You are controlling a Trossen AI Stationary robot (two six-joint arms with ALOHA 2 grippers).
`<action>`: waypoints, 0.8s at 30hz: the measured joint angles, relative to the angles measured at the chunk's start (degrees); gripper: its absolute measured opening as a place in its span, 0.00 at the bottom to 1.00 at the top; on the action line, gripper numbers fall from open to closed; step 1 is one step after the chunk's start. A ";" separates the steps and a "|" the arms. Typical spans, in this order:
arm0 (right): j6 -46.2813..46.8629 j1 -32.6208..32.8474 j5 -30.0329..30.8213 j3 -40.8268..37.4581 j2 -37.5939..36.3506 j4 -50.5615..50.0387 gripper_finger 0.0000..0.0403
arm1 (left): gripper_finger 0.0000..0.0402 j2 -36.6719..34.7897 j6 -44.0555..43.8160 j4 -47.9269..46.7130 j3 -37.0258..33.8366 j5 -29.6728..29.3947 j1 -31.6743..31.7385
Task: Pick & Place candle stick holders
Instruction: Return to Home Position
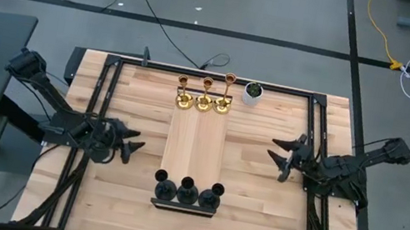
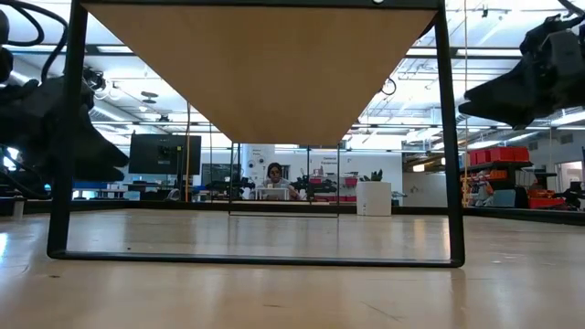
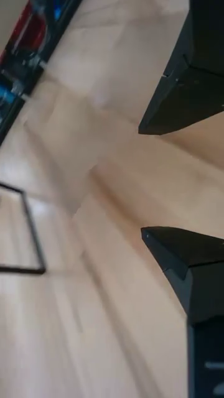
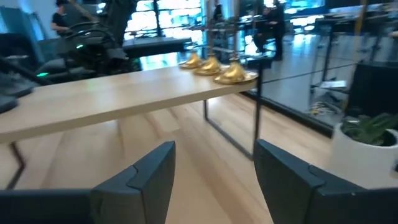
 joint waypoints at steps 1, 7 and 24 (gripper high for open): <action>0.05 0.00 -1.02 0.00 -0.23 -0.37 0.54 | 0.63 0.00 0.00 0.30 0.00 0.95 0.00; -0.13 -1.15 -5.85 0.00 -1.85 -1.00 0.54 | 0.63 -2.85 0.02 0.40 -0.01 8.47 0.00; -0.17 -9.82 -5.82 0.04 -10.96 -0.96 0.54 | 0.63 -31.12 0.04 0.71 -0.04 19.11 3.06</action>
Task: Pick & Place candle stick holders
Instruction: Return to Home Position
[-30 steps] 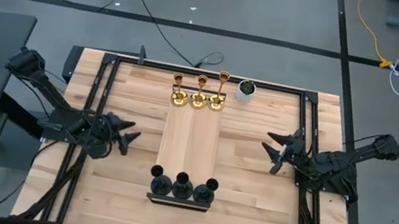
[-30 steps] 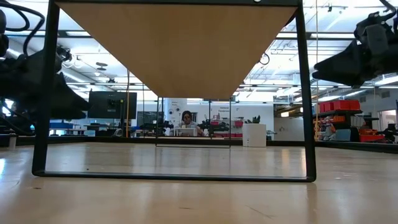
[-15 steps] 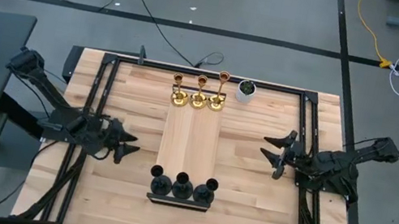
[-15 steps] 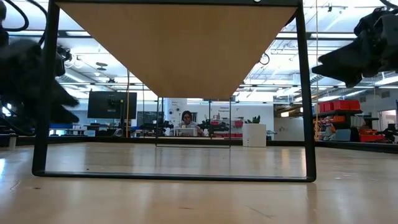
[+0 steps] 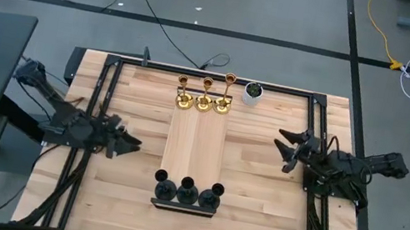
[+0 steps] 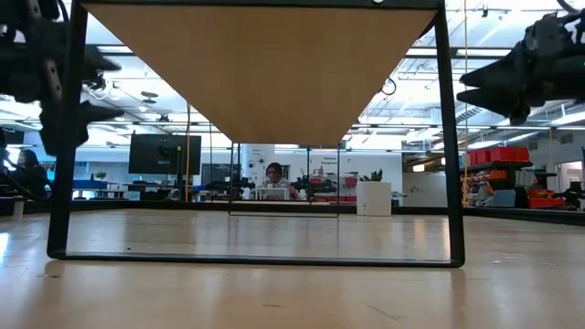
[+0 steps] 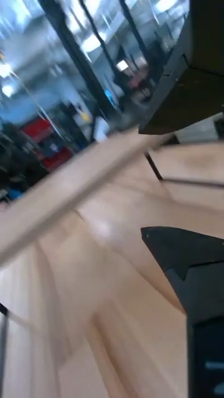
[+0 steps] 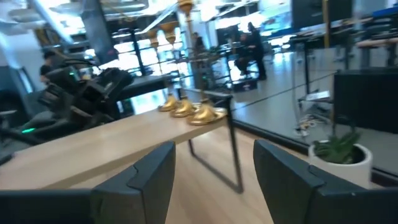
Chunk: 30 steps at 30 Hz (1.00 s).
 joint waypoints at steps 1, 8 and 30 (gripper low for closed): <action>-0.01 -0.72 0.04 0.00 0.00 0.07 0.54 | 0.63 -1.77 0.00 -0.05 -0.01 0.00 0.32; -0.02 -3.39 0.00 0.00 -0.02 0.07 0.54 | 0.63 -15.13 0.02 -0.02 -0.03 0.01 2.30; -0.04 -3.38 -0.17 0.00 0.45 0.08 0.54 | 0.63 -14.76 -0.04 3.75 -0.05 -1.53 16.26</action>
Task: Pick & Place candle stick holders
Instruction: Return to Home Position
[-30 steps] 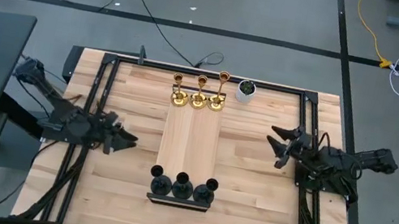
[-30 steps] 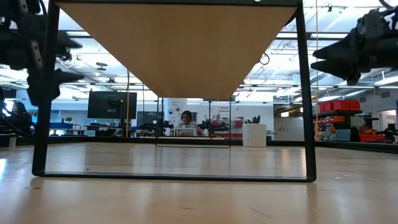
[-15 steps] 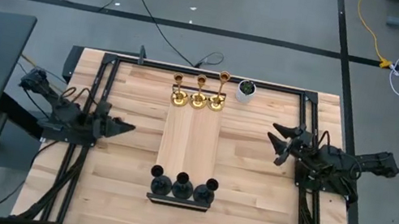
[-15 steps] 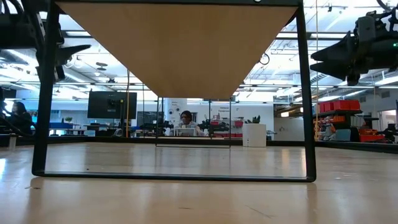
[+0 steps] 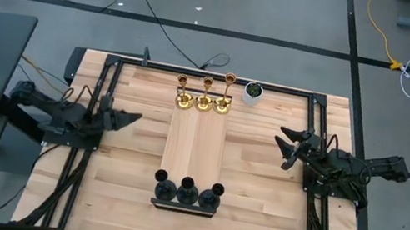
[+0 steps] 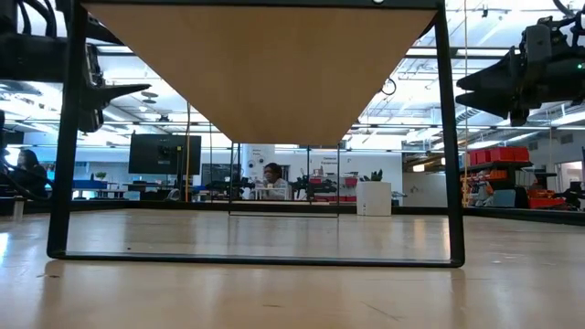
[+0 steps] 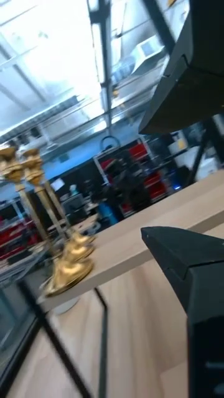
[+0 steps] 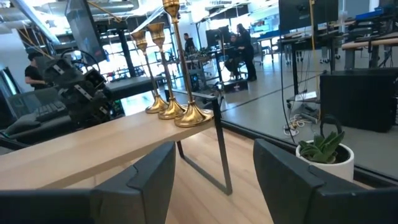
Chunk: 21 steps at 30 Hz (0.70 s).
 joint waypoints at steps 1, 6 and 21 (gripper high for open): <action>0.00 0.00 0.00 0.00 0.00 0.00 0.54 | 0.63 0.06 0.00 0.02 0.00 -0.02 0.71; 0.00 0.00 0.00 0.00 0.01 0.00 0.54 | 0.63 0.15 -0.02 0.04 0.00 0.00 1.96; 0.00 0.00 0.01 0.00 0.01 0.00 0.54 | 0.63 0.15 -0.02 0.04 -0.02 0.02 1.92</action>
